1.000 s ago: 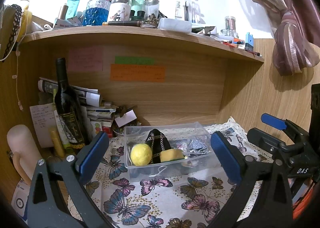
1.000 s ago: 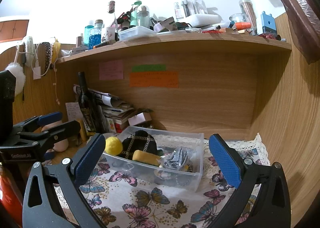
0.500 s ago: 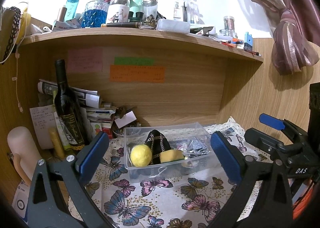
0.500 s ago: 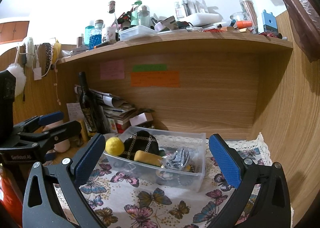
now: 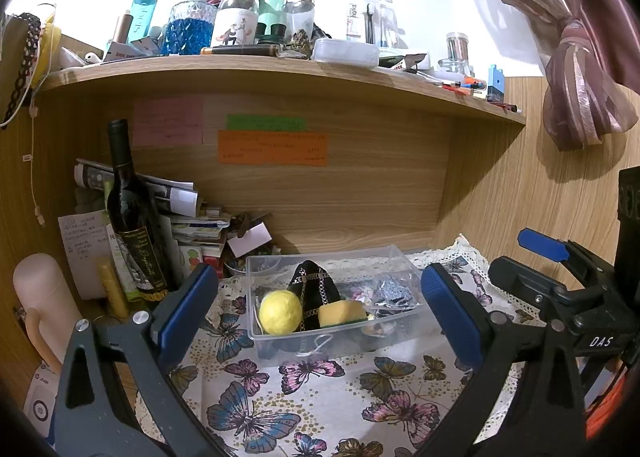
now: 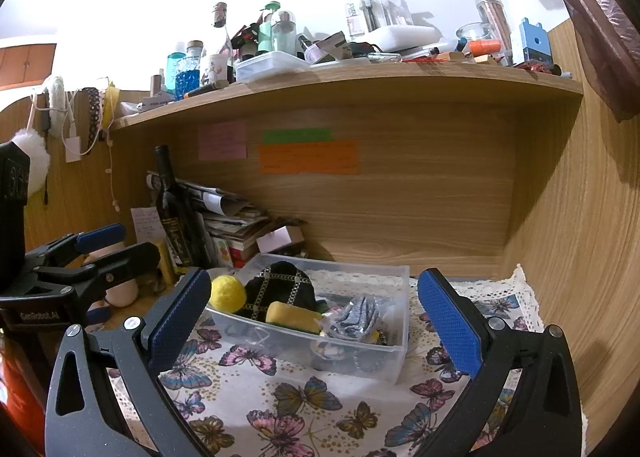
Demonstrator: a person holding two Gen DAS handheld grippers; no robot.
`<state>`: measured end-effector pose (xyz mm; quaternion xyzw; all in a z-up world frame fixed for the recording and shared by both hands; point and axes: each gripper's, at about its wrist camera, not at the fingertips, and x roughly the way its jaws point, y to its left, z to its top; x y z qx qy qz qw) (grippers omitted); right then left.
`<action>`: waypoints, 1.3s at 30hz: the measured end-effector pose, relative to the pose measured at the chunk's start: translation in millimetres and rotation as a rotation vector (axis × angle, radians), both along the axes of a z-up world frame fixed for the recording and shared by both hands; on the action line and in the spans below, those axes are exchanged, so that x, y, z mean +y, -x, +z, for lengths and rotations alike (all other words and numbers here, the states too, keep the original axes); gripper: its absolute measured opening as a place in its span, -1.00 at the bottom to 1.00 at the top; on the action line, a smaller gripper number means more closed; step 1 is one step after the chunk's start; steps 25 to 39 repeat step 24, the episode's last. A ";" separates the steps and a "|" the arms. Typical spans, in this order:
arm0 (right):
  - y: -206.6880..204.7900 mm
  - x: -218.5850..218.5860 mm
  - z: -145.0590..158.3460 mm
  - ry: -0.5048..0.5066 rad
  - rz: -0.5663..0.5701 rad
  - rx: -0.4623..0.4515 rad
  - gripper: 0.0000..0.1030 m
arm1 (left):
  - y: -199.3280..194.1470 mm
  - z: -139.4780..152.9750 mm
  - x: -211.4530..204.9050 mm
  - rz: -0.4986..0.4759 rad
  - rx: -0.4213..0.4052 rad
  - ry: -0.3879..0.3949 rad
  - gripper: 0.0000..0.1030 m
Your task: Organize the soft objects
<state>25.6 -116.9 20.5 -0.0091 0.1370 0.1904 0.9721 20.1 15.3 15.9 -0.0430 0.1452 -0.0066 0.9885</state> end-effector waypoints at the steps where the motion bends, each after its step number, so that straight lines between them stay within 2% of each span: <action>1: 0.0 -0.1 0.0 -0.001 0.000 0.000 1.00 | 0.0 -0.1 0.0 -0.002 0.000 0.000 1.00; 17: -1.5 0.1 -1.0 -0.006 -0.004 0.013 1.00 | 0.3 -1.3 -7.2 -0.021 0.000 -0.032 1.00; 39: -3.8 1.2 -1.9 -0.003 0.002 0.016 1.00 | -2.8 -3.1 -4.6 -0.021 0.009 -0.016 1.00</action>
